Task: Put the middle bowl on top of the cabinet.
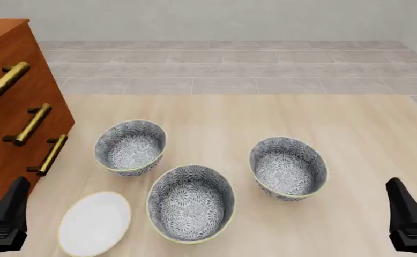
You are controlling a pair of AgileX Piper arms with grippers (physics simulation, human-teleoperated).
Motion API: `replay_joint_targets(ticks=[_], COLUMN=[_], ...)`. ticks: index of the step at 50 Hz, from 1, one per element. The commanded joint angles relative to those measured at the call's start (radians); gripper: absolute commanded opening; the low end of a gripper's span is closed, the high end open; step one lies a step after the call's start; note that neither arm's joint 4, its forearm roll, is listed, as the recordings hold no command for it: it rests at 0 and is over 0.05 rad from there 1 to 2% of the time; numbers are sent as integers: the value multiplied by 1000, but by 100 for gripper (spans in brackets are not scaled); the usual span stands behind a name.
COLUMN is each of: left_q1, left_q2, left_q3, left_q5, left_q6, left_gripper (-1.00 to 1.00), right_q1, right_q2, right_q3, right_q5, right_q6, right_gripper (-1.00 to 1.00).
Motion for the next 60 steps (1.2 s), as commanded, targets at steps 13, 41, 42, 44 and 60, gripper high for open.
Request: replay_joint_targets(ticks=[13, 41, 42, 44, 60], left_q1=[4, -174, -174, -187, -248], left_q2=[23, 315, 315, 346, 497], left_q3=[5, -359, -360, -409, -579], left_q5=[-8, 178, 178, 209, 300], left_q6=[-9, -107, -107, -115, -89], left_gripper=[100, 100, 100, 100, 100], right_q1=[10, 12, 12, 13, 12], right_q2=[-3, -3, -3, -3, -3], right_q3=[-1, -1, -1, -1, 0], right_q5=[2, 6, 6, 7, 7], right_q6=[-22, -18, -18, -19, -19], right_gripper=[100, 100, 100, 100, 100])
